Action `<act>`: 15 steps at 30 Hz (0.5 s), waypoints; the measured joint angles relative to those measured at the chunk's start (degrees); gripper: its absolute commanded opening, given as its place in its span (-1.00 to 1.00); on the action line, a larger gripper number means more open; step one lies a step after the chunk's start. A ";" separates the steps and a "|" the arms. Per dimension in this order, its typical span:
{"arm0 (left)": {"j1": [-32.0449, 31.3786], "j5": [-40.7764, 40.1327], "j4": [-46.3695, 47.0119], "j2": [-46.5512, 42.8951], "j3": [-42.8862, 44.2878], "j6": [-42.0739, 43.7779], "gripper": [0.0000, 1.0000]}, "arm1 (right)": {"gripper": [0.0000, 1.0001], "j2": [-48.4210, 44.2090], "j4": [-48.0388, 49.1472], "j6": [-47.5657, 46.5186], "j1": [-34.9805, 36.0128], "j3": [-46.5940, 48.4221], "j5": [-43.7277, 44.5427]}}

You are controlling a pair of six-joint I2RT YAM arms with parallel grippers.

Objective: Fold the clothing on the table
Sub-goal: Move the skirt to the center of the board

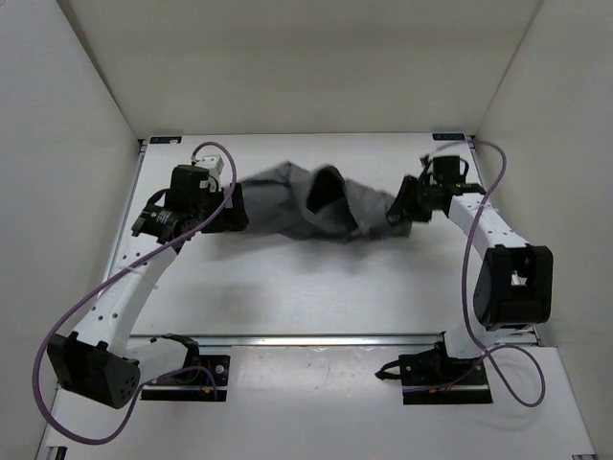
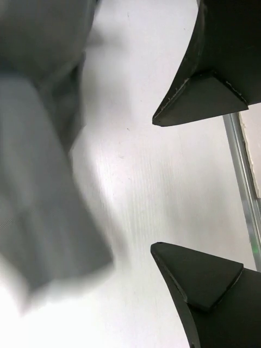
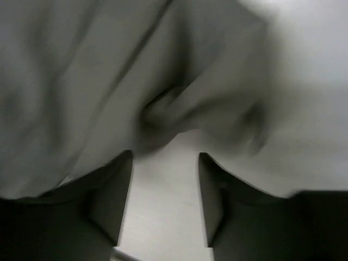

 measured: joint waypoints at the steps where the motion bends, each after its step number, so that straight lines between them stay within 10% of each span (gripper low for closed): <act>1: -0.17 0.28 0.26 0.52 -0.68 -0.26 0.97 | 0.28 0.68 -1.42 -0.13 -1.40 -2.89 -0.09; 6: -2.89 1.66 2.40 4.35 -2.95 -1.51 0.98 | 0.82 -2.16 -5.95 -1.42 -3.58 -9.07 -0.33; 15: -9.53 7.04 10.45 9.31 -6.80 -4.33 0.97 | 0.75 -19.45 -1.07 -3.85 2.12 -12.48 1.38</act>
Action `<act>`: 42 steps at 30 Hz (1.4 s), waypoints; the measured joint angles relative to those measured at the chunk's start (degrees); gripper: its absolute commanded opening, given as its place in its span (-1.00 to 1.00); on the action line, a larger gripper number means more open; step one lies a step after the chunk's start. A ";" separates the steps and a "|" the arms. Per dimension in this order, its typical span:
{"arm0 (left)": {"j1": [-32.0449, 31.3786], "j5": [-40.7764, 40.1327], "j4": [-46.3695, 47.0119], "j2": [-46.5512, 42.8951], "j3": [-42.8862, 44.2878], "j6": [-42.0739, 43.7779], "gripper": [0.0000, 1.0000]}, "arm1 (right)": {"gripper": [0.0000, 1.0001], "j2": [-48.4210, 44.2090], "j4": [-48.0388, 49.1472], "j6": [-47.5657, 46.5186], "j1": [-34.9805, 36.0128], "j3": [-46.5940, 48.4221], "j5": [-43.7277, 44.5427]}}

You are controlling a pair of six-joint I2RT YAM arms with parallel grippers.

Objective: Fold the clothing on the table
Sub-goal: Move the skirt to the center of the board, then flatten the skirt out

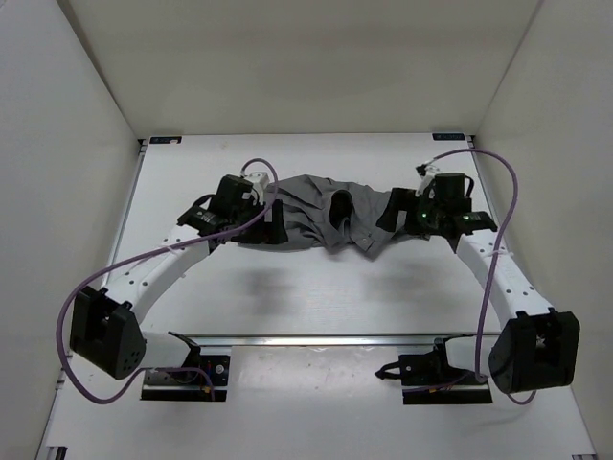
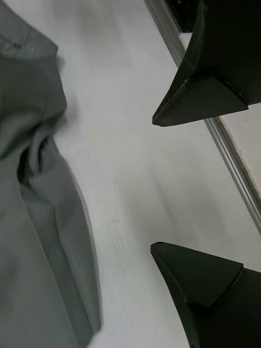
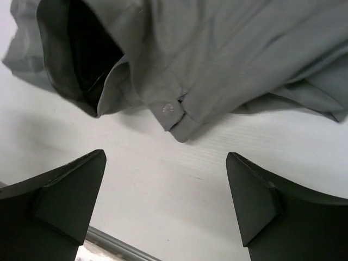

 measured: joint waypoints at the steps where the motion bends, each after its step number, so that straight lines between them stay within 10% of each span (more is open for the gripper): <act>1: -0.90 0.48 1.44 0.50 0.00 -0.48 0.98 | 0.76 0.02 1.03 -0.68 1.33 -0.61 0.33; 19: -12.52 -2.43 20.76 25.55 12.61 -11.10 0.92 | 0.83 9.66 7.80 -9.51 10.56 -8.61 15.91; 33: -14.56 -17.94 17.75 30.27 18.12 -14.12 -0.60 | 0.85 10.69 14.19 -9.35 13.38 -10.14 17.07; 42: -13.03 -18.64 16.92 30.32 17.00 -14.47 -1.00 | 0.85 16.31 15.52 -10.80 20.13 -9.64 21.40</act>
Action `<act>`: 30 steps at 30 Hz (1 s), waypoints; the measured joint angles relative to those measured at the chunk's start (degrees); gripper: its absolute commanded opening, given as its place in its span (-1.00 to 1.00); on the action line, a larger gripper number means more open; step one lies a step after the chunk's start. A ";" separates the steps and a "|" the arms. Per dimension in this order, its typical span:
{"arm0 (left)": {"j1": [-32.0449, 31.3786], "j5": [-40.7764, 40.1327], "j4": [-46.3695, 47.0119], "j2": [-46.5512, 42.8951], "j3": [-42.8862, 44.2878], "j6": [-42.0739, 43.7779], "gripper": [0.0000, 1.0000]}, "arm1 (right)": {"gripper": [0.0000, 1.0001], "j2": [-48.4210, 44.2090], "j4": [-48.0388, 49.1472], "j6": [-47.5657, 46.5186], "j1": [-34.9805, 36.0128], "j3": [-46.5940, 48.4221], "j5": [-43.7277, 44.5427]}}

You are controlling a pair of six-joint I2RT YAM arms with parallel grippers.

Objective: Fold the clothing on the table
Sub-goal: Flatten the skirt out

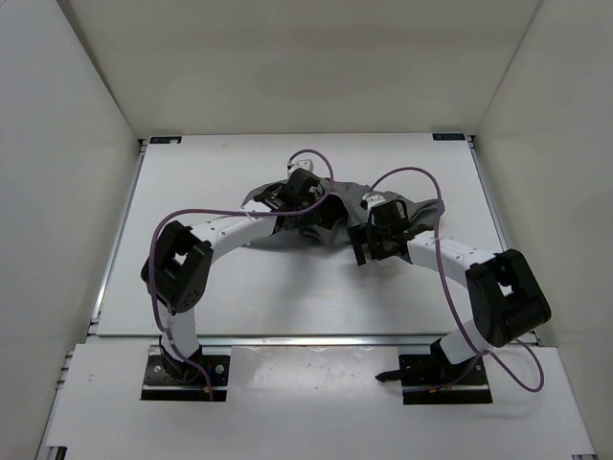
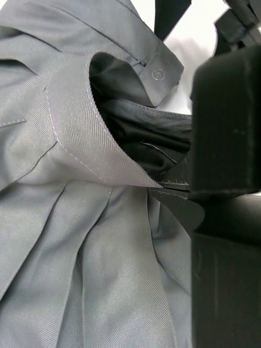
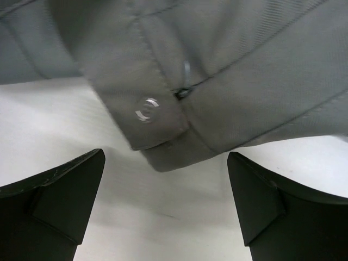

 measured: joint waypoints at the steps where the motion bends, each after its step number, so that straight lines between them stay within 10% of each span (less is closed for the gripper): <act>1: 0.17 0.09 0.02 0.00 -0.20 -0.02 -1.00 | 0.85 0.35 0.02 0.02 0.00 0.07 0.94; 8: 0.83 0.52 -0.02 -0.44 -2.54 0.09 -1.00 | 0.62 2.56 0.24 2.05 -0.35 2.84 8.90; 15: 1.70 1.77 -0.44 -1.55 -4.59 0.52 -1.00 | -0.95 6.10 2.51 3.67 -0.72 5.31 12.37; 30: 6.38 1.57 -7.34 -11.85 -7.80 10.19 -1.00 | -0.99 -5.95 -0.85 4.85 -2.91 12.46 11.13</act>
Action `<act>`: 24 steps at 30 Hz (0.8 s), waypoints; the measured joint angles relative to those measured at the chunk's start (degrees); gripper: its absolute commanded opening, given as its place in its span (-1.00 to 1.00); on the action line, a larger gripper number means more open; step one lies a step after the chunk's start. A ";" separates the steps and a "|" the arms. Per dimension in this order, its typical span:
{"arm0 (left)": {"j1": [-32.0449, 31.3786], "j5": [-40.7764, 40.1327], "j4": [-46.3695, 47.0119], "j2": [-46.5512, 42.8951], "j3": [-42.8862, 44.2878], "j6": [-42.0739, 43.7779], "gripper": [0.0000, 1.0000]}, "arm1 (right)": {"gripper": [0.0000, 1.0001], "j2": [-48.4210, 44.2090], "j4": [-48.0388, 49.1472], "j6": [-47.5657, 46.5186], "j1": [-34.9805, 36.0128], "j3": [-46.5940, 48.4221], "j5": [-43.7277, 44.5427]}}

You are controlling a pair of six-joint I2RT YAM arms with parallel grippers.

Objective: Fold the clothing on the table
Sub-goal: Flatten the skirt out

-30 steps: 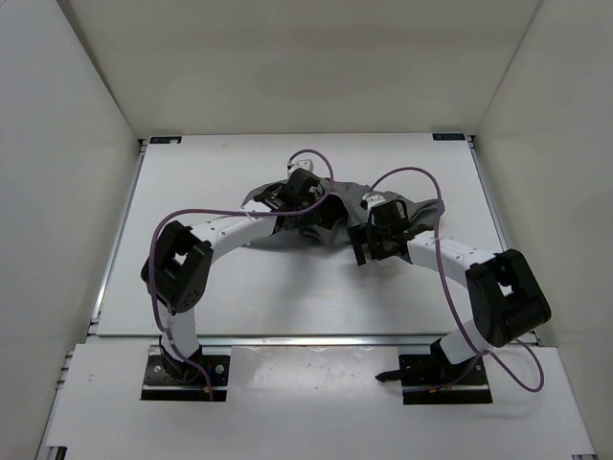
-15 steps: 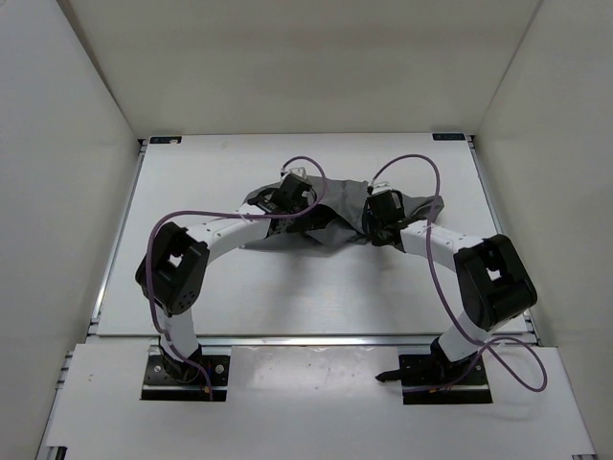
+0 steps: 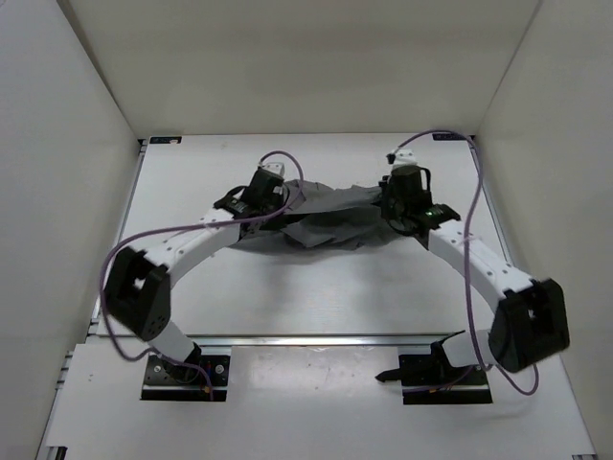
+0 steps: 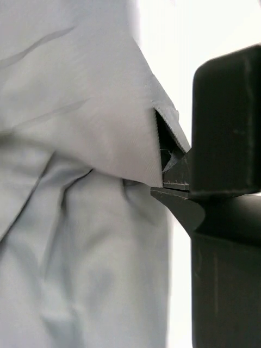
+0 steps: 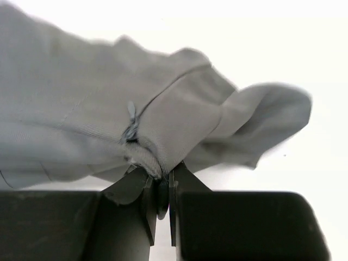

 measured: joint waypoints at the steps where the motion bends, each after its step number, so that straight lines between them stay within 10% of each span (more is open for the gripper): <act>1: 0.26 -0.13 -0.28 -3.02 -2.12 0.68 -1.00 | -1.00 -2.62 -0.55 0.52 -0.46 -0.48 -0.61; 7: -1.11 4.33 -1.99 -27.04 -15.21 2.56 -1.00 | -1.00 -20.15 -11.61 5.40 2.82 -5.68 -5.44; 14: -1.77 7.98 -11.50 -41.55 -9.79 3.80 -1.00 | -1.00 -28.00 -23.87 7.85 4.22 5.18 -12.79; 24: 6.84 10.16 -8.72 -10.29 22.14 8.41 -1.00 | -1.00 -2.25 -15.76 4.13 -12.50 26.12 -25.18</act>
